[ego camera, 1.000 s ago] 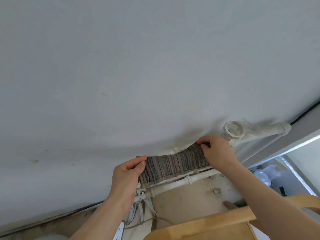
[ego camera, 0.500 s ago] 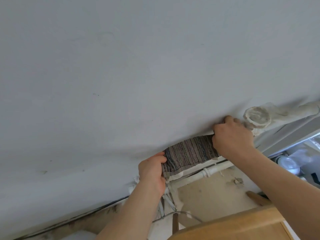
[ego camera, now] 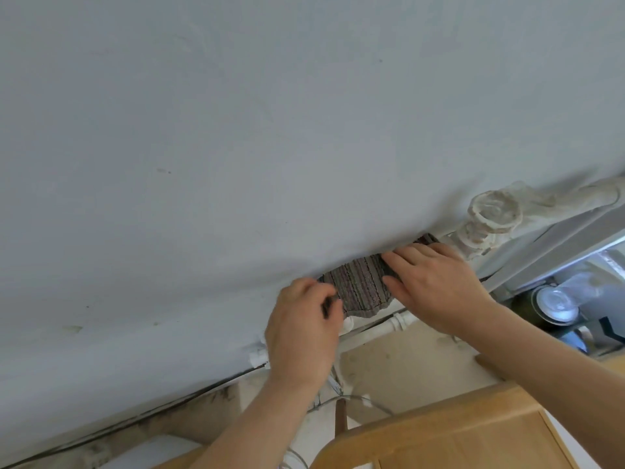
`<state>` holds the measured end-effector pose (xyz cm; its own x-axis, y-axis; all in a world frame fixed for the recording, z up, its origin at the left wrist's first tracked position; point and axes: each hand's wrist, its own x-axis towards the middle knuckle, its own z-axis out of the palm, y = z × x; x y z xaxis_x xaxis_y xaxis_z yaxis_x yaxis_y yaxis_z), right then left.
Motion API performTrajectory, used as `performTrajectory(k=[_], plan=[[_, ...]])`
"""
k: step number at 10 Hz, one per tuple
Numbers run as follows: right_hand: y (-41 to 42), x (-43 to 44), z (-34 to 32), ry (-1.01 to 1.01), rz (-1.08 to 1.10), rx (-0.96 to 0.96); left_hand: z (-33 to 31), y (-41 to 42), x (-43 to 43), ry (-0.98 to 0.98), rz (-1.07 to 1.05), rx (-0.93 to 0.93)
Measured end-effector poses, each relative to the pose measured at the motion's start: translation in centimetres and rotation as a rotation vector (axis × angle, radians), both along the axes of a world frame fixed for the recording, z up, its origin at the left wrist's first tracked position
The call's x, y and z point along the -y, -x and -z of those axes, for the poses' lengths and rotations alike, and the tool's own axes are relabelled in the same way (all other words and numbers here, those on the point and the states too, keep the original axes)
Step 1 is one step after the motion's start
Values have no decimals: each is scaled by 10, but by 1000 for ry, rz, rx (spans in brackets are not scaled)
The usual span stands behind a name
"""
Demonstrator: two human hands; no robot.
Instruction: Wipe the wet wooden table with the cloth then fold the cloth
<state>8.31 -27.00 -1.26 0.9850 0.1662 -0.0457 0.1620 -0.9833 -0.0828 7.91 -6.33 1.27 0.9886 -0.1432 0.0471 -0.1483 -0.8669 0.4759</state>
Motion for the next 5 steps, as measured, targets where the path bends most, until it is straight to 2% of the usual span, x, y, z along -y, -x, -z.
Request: performTrajectory(k=[1,3,4,5], plan=[[-8,3,-2,27,-18,-25,12,0,13,-187,259,-21],[-18,7,-5,-31,-19,-58,15,-13,19,-291,310,-19],[-6,6,-15,-142,38,31,4,-7,16,-204,282,-42],[11,7,-26,-321,111,107,-8,8,8,36,192,-50]])
